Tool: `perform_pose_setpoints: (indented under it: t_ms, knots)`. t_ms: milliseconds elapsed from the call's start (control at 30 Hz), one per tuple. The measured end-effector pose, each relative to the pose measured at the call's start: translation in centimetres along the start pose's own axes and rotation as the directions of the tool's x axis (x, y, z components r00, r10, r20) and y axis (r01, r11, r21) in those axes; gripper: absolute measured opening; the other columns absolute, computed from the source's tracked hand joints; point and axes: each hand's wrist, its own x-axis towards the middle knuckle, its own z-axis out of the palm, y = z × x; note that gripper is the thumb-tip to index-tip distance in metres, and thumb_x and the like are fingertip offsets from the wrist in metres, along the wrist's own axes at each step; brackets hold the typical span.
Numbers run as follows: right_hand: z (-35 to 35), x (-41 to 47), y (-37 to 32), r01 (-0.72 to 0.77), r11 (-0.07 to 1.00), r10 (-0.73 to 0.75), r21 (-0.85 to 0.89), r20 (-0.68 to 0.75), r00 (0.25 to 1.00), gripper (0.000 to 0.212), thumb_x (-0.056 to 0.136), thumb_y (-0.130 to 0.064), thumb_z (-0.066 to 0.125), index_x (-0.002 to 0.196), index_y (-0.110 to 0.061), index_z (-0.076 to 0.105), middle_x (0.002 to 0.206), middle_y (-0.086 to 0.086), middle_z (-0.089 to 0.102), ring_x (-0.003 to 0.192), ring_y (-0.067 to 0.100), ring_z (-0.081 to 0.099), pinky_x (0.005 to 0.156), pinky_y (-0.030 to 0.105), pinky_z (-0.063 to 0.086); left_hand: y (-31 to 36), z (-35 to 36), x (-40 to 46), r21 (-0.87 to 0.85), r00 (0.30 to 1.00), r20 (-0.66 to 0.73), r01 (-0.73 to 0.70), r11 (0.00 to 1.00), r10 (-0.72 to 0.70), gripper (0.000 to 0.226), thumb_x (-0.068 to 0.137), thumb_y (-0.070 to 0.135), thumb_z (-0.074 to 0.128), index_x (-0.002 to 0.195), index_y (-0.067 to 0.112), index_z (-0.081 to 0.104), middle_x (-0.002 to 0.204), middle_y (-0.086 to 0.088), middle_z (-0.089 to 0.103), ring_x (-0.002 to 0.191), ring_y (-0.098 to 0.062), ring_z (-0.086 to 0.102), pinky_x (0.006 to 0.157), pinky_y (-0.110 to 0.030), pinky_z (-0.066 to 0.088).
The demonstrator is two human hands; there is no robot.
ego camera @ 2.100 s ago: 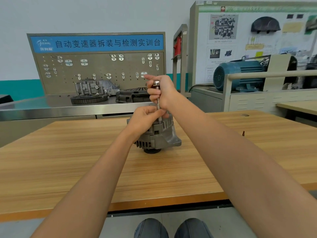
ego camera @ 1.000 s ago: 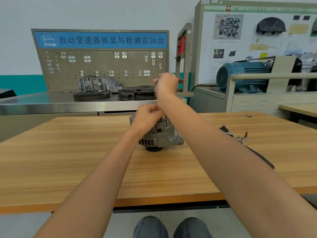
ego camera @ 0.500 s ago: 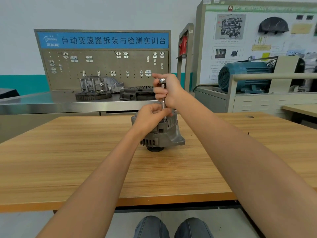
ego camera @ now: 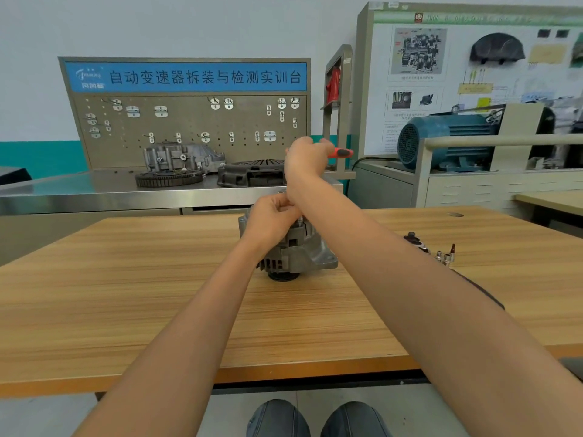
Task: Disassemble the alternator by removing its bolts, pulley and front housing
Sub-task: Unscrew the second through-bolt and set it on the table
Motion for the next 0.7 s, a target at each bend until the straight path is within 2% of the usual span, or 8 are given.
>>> perform_pose_setpoints:
  t_ms: [67,100,267,333,467,567,633,700]
  knots:
    - [-0.1,-0.5,0.0,0.042,0.999,-0.042,0.005,-0.008,0.999,0.042,0.104,-0.014,0.019,0.141,0.004,0.018,0.136,0.032,0.034,0.120,0.044,0.039,0.097,0.047,0.032,0.0,0.0,-0.1,0.026,1.000,-0.004,0.001,1.000,-0.001,0.057,0.086,0.003,0.058,0.036,0.029,0.055,0.033,0.015,0.041,0.031,0.001,0.033,0.034,-0.009,0.024]
    - [-0.2,-0.4,0.0,0.064,0.998,-0.064,0.006,-0.060,0.996,0.041,0.103,-0.012,0.024,0.139,0.006,0.020,0.139,0.031,0.032,0.123,0.045,0.036,0.099,0.046,0.031,0.0,0.0,-0.1,0.033,1.000,-0.006,0.004,0.999,-0.004,0.057,0.086,0.002,0.058,0.035,0.028,0.054,0.032,0.015,0.039,0.030,0.000,0.032,0.034,-0.009,0.023]
    - [0.2,1.0,0.3,-0.049,0.995,0.064,0.088,-0.174,0.983,0.040,0.096,-0.010,0.046,0.130,0.000,0.028,0.114,0.018,0.058,0.079,0.024,0.059,0.065,0.026,0.054,-0.1,0.1,0.0,-0.003,1.000,-0.003,0.000,1.000,0.000,0.040,0.086,0.009,0.061,0.052,0.029,0.063,0.043,0.015,0.054,0.044,0.000,0.042,0.043,-0.011,0.034]
    - [0.2,1.3,0.1,-0.140,0.990,0.137,-0.023,-0.084,0.987,0.029,0.096,-0.011,0.040,0.122,0.001,0.045,0.088,0.009,0.063,0.054,0.014,0.049,0.039,0.017,0.036,0.0,0.0,-0.1,-0.021,0.999,0.038,-0.011,1.000,0.012,0.022,0.088,0.017,0.062,0.069,0.026,0.068,0.054,0.014,0.064,0.056,-0.009,0.049,0.052,-0.016,0.039]
    - [-1.2,2.3,-1.4,-0.329,0.935,0.348,-0.132,0.174,0.921,0.026,0.098,-0.015,0.030,0.078,-0.010,0.047,0.054,-0.004,0.049,0.031,0.007,0.025,0.035,0.017,0.019,0.3,-0.3,-0.2,-0.059,0.994,0.107,-0.002,0.998,0.008,0.020,0.095,0.029,0.053,0.088,0.021,0.070,0.077,0.009,0.073,0.078,-0.011,0.064,0.077,-0.023,0.047]
    - [-2.3,2.8,-2.2,-0.398,0.883,0.466,-0.249,0.367,0.805,0.021,0.095,-0.014,0.033,0.086,-0.011,0.052,0.046,-0.009,0.045,0.030,0.004,0.021,0.042,0.017,0.019,0.4,-0.4,-0.3,-0.043,0.991,0.130,-0.006,0.999,0.011,0.018,0.095,0.029,0.053,0.089,0.025,0.070,0.090,0.006,0.074,0.097,-0.010,0.065,0.091,-0.025,0.045]
    - [-2.8,2.9,-2.4,-0.407,0.865,0.500,-0.293,0.448,0.741,0.023,0.092,-0.012,0.037,0.103,-0.010,0.056,0.046,-0.010,0.044,0.032,0.004,0.021,0.047,0.017,0.017,0.3,-0.4,-0.3,-0.051,0.990,0.143,-0.009,0.999,0.016,0.018,0.095,0.028,0.054,0.088,0.024,0.070,0.087,0.008,0.074,0.091,-0.003,0.065,0.088,-0.021,0.045]
    - [-3.0,2.5,-2.7,-0.408,0.861,0.509,-0.305,0.472,0.720,0.021,0.091,-0.013,0.037,0.096,-0.010,0.057,0.045,-0.010,0.042,0.032,0.003,0.020,0.046,0.017,0.015,0.2,-0.5,-0.4,-0.061,0.988,0.150,-0.014,0.998,0.023,0.018,0.094,0.027,0.055,0.089,0.020,0.071,0.084,0.009,0.074,0.084,0.003,0.064,0.086,-0.017,0.044]
